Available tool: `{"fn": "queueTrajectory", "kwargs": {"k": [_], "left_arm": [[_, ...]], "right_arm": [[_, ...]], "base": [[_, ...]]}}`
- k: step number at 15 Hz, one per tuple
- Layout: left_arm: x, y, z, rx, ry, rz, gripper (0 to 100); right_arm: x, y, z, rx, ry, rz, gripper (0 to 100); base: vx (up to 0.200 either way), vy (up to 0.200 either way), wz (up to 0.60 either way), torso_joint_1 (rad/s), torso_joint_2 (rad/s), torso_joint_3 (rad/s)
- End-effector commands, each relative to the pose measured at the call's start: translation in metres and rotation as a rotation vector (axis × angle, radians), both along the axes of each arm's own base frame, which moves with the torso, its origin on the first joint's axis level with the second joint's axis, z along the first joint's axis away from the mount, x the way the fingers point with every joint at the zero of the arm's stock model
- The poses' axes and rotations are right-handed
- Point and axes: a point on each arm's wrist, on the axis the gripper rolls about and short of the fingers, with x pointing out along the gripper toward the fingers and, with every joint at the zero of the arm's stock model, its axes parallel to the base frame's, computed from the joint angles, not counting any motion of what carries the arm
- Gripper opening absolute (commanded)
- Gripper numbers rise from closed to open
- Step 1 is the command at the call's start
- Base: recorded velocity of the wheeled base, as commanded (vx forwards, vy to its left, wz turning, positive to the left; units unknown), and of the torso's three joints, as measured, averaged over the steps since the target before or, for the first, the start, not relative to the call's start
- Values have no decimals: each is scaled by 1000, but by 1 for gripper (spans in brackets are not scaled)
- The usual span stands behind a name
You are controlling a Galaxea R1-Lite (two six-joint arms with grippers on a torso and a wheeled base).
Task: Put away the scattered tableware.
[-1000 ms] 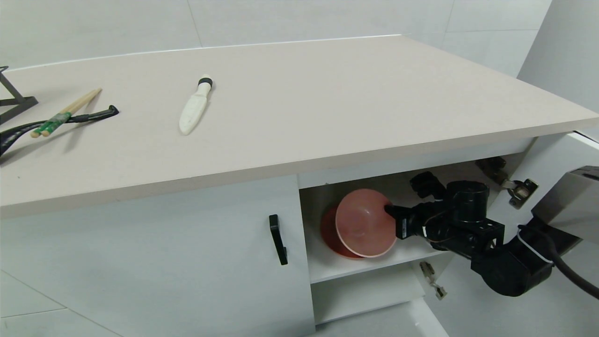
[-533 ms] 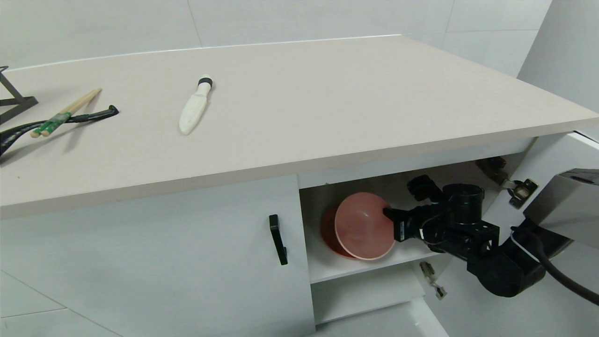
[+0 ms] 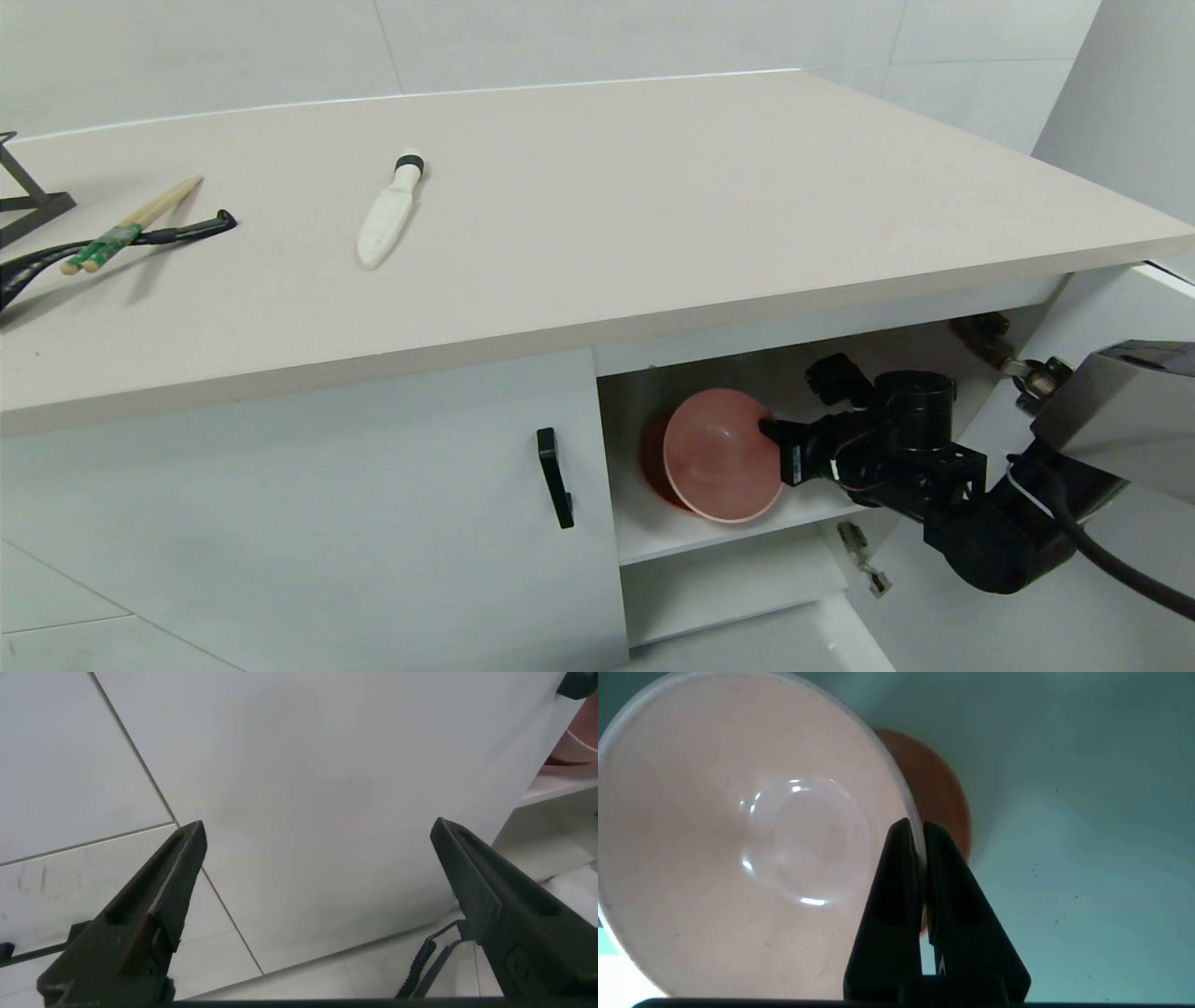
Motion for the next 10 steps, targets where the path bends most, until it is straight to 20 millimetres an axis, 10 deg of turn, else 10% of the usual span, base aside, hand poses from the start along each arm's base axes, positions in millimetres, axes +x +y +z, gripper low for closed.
{"fn": "queueTrajectory", "kwargs": {"k": [1, 4, 5, 10], "left_arm": [[0, 0, 0, 0, 2, 0, 100], [0, 0, 0, 0, 2, 0, 100], [0, 0, 0, 0, 2, 0, 100], [0, 0, 0, -1, 2, 0, 100]], "right_arm": [[0, 2, -3, -3, 5, 4, 0], [3, 3, -4, -3, 1, 0, 0], [4, 3, -4, -4, 1, -6, 100], [4, 5, -3, 3, -19, -3, 100]], "base": [[0, 0, 0, 0, 0, 0], [0, 0, 0, 0, 0, 0], [0, 0, 0, 0, 0, 0], [0, 0, 0, 0, 0, 0]]}}
